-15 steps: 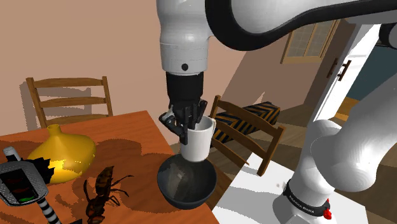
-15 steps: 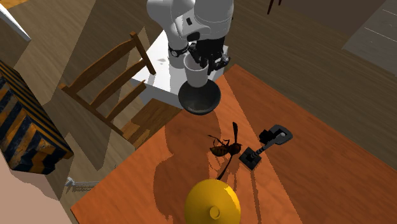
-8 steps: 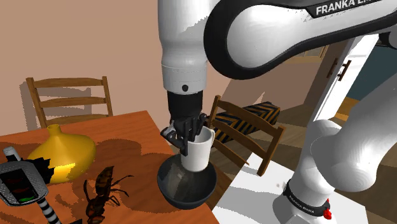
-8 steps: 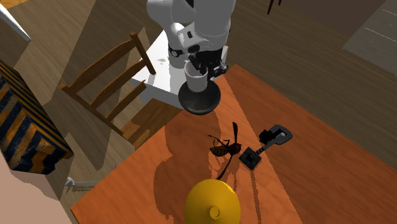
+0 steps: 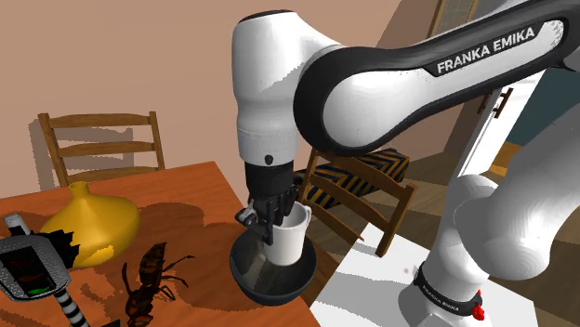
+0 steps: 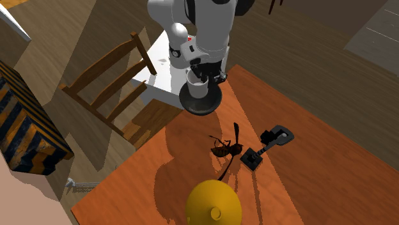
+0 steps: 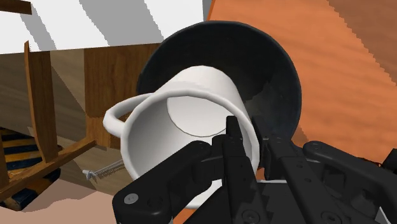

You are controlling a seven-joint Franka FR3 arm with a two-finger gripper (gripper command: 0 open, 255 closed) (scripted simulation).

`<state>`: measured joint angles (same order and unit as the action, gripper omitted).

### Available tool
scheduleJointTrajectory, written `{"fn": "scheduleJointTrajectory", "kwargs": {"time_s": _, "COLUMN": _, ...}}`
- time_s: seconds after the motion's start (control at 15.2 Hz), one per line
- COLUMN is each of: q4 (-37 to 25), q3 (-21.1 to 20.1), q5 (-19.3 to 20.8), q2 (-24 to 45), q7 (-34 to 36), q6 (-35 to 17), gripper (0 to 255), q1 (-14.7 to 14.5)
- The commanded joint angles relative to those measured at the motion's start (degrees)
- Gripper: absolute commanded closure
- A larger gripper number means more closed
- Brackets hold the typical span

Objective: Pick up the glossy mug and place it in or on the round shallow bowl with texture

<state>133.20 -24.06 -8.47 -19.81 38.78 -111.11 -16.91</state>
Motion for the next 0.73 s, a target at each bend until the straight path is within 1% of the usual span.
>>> {"fn": "scheduleJointTrajectory", "kwargs": {"time_s": 0.0, "q4": 0.60, "q3": -0.11, "q5": -0.01, "q2": 0.18, "q7": 0.03, "q6": -0.82, "gripper": 255, "q1": -0.02}}
{"fn": "scheduleJointTrajectory", "kwargs": {"time_s": 0.46, "q4": 0.59, "q3": -0.11, "q5": -0.01, "q2": 0.19, "q7": 0.03, "q6": -0.82, "gripper": 255, "q1": -0.01}}
{"fn": "scheduleJointTrajectory", "kwargs": {"time_s": 0.53, "q4": 0.60, "q3": -0.11, "q5": -0.01, "q2": 0.19, "q7": 0.03, "q6": -0.82, "gripper": 0, "q1": -0.01}}
{"fn": "scheduleJointTrajectory", "kwargs": {"time_s": 0.66, "q4": 0.60, "q3": -0.11, "q5": -0.01, "q2": 0.18, "q7": 0.03, "q6": -0.82, "gripper": 0, "q1": -0.01}}
